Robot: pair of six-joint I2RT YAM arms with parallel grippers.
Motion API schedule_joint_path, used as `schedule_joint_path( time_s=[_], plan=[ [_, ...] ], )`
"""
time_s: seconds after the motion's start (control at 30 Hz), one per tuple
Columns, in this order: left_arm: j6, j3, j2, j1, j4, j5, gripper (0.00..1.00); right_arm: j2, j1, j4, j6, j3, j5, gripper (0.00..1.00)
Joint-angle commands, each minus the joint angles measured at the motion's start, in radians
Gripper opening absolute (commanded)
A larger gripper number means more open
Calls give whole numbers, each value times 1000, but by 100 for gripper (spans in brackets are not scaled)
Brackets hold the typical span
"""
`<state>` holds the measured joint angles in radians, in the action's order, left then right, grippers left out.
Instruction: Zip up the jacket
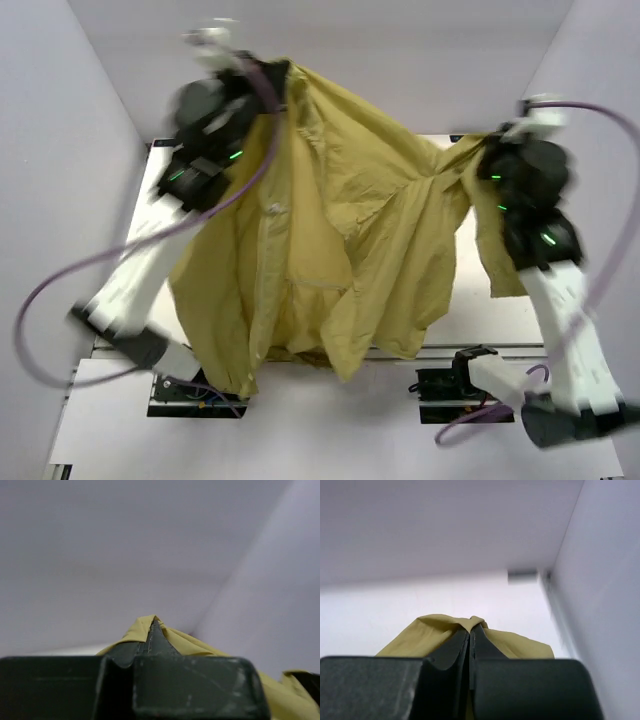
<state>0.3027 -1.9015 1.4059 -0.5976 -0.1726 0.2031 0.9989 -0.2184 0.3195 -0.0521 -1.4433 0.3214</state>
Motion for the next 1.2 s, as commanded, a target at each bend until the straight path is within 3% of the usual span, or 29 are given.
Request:
schedule_joint_path(
  time_s=[0.0,0.03,0.1,0.13,0.17,0.2,0.23,0.27,0.3,0.37,0.47,0.6,0.63,0.7,0.73,0.83,0.97,1.17],
  plan=[
    [27,30,239,122,-103,60,0,107,54,-25,-52,191,-17,0],
    [57,-6,366,206,-135,-94,10,137,74,-57,-61,225,-97,0],
    [121,-65,494,263,-172,-259,29,246,102,-63,-71,267,-143,0],
    [121,-103,551,278,-209,-330,44,282,102,-56,-69,258,-142,0],
    [102,-172,640,286,-223,-394,84,349,103,-39,-63,223,-142,5],
    [87,-198,672,286,-232,-399,98,378,102,-27,-55,196,-146,16],
    [84,-215,691,285,-238,-412,98,403,103,15,-42,164,-156,45],
    [82,-234,702,286,-242,-409,98,437,103,41,-42,128,-160,81],
    [78,-228,694,286,-237,-410,98,445,102,71,-42,66,-163,89],
    [69,-193,629,286,-209,-409,98,417,102,105,-55,54,-200,89],
    [73,-17,520,286,-168,-395,98,315,99,84,-87,145,-306,89],
    [160,327,230,286,-183,-366,98,186,44,105,-152,332,-404,89],
    [192,484,178,280,-180,-379,98,141,18,119,-167,416,-404,89],
    [229,650,22,262,-138,-413,98,106,-88,116,-219,495,-404,89],
    [271,803,-25,228,-127,-409,98,84,-173,106,-236,564,-410,89],
    [335,1002,-143,171,-159,-389,98,104,-330,93,-308,642,-400,89],
    [372,1145,-214,145,-248,-375,98,187,-418,70,-393,707,-357,89],
    [386,1262,-185,145,-156,-282,98,374,-424,35,-454,681,-189,89]
  ],
)
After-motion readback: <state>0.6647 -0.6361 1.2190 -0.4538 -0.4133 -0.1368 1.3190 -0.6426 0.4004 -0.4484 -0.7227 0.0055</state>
